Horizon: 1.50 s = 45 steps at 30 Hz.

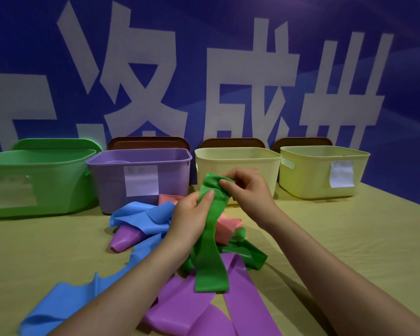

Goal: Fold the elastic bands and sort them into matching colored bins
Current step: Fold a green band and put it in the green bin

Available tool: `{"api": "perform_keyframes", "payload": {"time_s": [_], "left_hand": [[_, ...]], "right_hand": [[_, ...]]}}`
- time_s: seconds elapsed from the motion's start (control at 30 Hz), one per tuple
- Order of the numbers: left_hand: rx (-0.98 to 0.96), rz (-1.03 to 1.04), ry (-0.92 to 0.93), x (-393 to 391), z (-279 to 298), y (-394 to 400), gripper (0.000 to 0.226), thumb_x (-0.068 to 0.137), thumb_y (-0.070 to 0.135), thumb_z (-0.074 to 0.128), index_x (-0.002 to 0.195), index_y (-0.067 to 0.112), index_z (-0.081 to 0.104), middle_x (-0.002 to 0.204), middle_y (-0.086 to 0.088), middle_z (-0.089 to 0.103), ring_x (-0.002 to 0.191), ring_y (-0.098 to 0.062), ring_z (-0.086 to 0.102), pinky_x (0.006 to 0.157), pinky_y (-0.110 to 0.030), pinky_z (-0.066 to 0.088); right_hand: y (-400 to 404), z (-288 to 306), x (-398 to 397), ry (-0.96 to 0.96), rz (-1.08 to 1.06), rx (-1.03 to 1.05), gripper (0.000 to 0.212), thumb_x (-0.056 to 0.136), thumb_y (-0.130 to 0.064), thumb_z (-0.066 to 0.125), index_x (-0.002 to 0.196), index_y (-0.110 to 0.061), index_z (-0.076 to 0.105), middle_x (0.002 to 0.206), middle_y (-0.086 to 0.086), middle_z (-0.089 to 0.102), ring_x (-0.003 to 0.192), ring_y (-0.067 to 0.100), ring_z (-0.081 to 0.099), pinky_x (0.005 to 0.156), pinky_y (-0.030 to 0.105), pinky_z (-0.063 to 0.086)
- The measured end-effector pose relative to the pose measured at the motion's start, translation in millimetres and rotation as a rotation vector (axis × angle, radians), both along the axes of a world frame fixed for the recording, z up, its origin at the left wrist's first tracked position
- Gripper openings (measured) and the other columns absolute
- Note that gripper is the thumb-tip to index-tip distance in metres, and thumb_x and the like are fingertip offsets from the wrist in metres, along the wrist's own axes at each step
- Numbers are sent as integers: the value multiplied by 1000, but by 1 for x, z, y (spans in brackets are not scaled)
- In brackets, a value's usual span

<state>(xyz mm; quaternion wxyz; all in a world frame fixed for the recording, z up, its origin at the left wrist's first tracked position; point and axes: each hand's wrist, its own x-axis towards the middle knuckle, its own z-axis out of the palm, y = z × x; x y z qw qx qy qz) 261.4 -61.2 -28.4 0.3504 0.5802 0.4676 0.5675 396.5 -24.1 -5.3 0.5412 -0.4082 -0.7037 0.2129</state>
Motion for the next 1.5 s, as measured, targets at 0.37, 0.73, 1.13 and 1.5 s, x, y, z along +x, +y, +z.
{"api": "perform_keyframes", "payload": {"time_s": [0.37, 0.73, 1.13, 1.5], "left_hand": [[-162, 31, -150, -3, -1, 5, 26, 98, 25, 50, 77, 20, 64, 93, -15, 66, 88, -26, 61, 84, -39, 49], [-196, 42, -336, -5, 1, 4, 19, 94, 22, 56, 81, 16, 68, 77, -9, 68, 72, -21, 62, 70, -31, 48], [-98, -34, -398, -3, 1, 2, 18, 98, 18, 50, 97, 12, 68, 71, -2, 70, 63, -11, 64, 61, -24, 50], [52, 107, -72, -3, -2, 5, 27, 97, 28, 51, 82, 13, 68, 68, -6, 66, 62, -15, 59, 57, -25, 44]], "right_hand": [[0, -10, -1, -341, -115, 410, 21, 86, -7, 67, 106, -11, 73, 86, -9, 57, 74, -4, 51, 71, 7, 43], [-6, -4, 1, -595, 14, 328, 36, 90, -3, 59, 123, -17, 65, 102, -9, 49, 96, 10, 52, 85, 17, 43], [-11, -8, -12, 92, 222, -231, 22, 100, -27, 48, 101, -19, 68, 81, -1, 68, 66, 9, 60, 62, 18, 51], [-5, -7, -11, 60, 125, -99, 13, 94, -13, 58, 89, -8, 69, 68, 6, 62, 51, 2, 54, 52, 17, 45]]}}
